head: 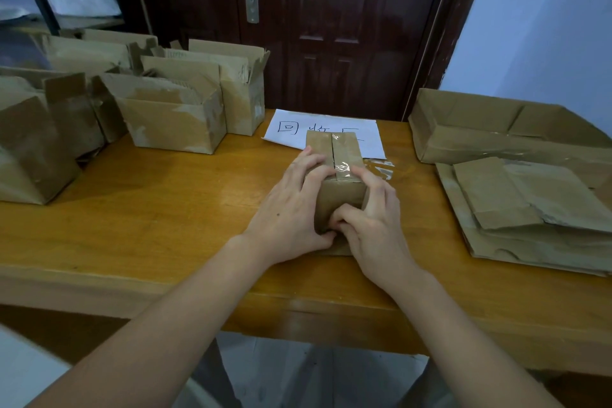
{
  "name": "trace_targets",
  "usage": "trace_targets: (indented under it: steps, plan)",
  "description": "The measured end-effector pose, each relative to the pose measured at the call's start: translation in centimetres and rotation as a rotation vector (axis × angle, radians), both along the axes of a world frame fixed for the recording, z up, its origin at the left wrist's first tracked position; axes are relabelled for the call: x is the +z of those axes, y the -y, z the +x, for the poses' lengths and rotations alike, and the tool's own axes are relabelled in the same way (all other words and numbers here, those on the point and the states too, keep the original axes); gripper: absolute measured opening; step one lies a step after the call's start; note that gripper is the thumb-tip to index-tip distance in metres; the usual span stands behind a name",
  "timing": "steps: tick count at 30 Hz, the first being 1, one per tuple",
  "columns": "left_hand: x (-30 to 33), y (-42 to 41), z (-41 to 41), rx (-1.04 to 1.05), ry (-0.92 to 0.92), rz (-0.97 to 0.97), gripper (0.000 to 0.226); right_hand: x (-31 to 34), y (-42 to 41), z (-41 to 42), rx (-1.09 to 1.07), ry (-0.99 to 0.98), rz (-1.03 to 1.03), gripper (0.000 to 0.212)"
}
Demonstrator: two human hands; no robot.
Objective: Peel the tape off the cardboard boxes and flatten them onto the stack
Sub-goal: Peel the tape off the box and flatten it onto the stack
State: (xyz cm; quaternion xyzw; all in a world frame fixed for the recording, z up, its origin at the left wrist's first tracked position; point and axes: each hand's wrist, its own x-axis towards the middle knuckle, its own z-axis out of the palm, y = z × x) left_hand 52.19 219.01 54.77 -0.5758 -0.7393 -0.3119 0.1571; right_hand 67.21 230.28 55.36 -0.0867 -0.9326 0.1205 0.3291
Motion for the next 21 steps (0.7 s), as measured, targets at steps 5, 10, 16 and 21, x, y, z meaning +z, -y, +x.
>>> trace_targets:
  steps: [5,10,16,21]
  plan:
    - [0.1,0.1,-0.1,-0.006,0.002,-0.012,0.100,-0.2,-0.1,0.0,0.011,0.014,-0.027,0.008]
    - [0.2,0.1,0.0,-0.008,0.013,-0.034,0.101,-0.2,0.3,-0.6,-0.009,-0.101,-0.166,0.007]
    - [0.9,1.1,-0.9,-0.106,0.097,-0.062,0.090,-0.1,-0.4,0.0,0.084,-0.069,-0.240,0.016]
    - [1.3,1.5,-1.2,-0.110,0.059,-0.081,0.078,-0.3,-1.1,0.7,0.102,-0.072,-0.174,0.011]
